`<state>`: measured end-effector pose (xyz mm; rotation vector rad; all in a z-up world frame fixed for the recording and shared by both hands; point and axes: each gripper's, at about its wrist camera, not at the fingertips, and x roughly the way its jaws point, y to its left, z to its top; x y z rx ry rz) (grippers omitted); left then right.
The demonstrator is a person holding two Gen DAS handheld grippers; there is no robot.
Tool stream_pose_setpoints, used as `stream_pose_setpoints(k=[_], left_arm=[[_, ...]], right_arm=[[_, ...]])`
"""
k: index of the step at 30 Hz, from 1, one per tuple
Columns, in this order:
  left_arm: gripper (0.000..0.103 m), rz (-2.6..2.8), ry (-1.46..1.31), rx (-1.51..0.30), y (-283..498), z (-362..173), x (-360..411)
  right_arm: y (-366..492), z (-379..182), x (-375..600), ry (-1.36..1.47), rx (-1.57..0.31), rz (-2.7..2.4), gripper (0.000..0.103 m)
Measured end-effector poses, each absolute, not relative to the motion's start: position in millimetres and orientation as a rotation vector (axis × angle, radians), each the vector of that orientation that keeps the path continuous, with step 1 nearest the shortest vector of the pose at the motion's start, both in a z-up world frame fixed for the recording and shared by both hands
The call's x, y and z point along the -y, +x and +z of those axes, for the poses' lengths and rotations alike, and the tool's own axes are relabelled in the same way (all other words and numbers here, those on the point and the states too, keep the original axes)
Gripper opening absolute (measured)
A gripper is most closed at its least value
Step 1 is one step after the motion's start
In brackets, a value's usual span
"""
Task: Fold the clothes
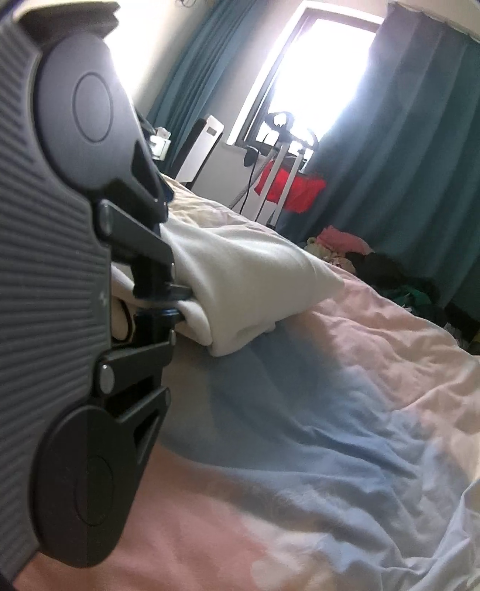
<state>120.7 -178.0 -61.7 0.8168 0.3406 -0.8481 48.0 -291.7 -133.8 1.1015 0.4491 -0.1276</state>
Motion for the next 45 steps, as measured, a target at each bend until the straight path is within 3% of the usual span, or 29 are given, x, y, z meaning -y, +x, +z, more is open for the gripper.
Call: stream_pose_setpoints(k=[2,5,17,20,24,30,34,41,45], left_arm=[[0.016,-0.807,0.747,-0.348,136.5,-50.0,182.4],[0.012,-0.744,0.642,-0.359,160.2,-32.4,189.1],[0.007,-0.286,0.145,-0.412,333.3,52.5,177.4],[0.007,-0.028,0.155,-0.329,373.5,51.3,164.2],[0.007,0.085,0.125,-0.409,412.1,20.4,125.7],[0.02,0.006,0.135,-0.471,388.1,-13.7,82.3],[0.048,-0.054,0.134,-0.495,336.1,-20.9,52.3],[0.056,-0.104,0.188,-0.5,194.6,-16.8,-0.1],[0.057,-0.142,0.192,-0.492,108.5,-12.0,-19.0]], right_arm=[[45.9,-132.3,291.4,1.099,-0.442,-0.122,0.007],[44.8,-127.2,287.0,1.063,-0.427,-0.116,0.007],[57.7,-109.4,254.7,0.821,-0.403,-0.084,0.005],[59.4,-111.9,252.7,0.8,-0.409,-0.086,0.005],[64.1,-115.9,255.7,0.815,-0.414,-0.084,0.005],[70.9,-122.7,257.5,0.834,-0.415,-0.071,0.005],[72.4,-120.3,253.2,0.81,-0.403,-0.064,0.005],[60.6,-106.8,250.9,0.747,-0.338,-0.101,0.005],[40.9,-82.5,230.2,0.573,-0.252,-0.11,0.005]])
